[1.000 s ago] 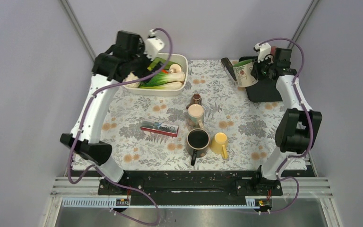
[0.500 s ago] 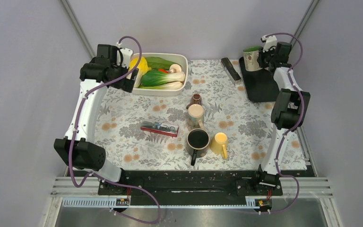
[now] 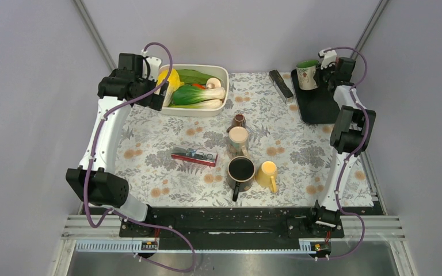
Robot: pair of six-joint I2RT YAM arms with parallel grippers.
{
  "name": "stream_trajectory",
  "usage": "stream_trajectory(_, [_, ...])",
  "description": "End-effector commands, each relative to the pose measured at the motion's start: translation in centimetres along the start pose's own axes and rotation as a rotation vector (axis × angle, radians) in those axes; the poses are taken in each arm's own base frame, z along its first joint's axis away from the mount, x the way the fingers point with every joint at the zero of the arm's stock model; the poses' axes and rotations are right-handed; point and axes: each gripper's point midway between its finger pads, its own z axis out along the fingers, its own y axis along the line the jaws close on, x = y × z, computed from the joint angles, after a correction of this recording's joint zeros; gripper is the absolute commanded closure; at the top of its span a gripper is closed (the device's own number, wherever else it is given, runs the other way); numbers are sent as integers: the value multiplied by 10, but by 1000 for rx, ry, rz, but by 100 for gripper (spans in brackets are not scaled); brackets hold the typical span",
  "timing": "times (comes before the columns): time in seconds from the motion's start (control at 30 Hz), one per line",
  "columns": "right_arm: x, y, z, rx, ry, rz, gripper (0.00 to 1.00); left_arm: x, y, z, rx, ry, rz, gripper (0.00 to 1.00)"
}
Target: Turn the mug right side up
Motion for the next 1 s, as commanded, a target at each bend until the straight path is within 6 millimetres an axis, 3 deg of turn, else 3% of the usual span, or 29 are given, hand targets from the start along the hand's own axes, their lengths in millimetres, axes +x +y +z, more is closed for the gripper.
stream_trajectory(0.0, [-21, -2, -19, -3, -55, -134, 90, -22, 13, -14, -52, -90, -23, 1])
stream_trajectory(0.17, [12, -8, -34, 62, 61, -208, 65, -23, 14, -14, -54, -93, -13, 1])
stream_trajectory(0.27, [24, -7, -35, 50, 104, -243, 64, -27, 14, -14, -52, -101, -12, 1])
stream_trajectory(0.43, [25, -20, -25, 78, 128, -266, 65, -32, 15, -16, -51, -112, -12, 1])
stream_trajectory(0.73, [-2, -32, 9, 99, 87, -273, 65, -34, 20, -13, -74, -107, -12, 1])
stream_trajectory(0.97, [-11, -24, 30, 128, 82, -288, 58, -32, 14, -6, -44, -93, 0, 1])
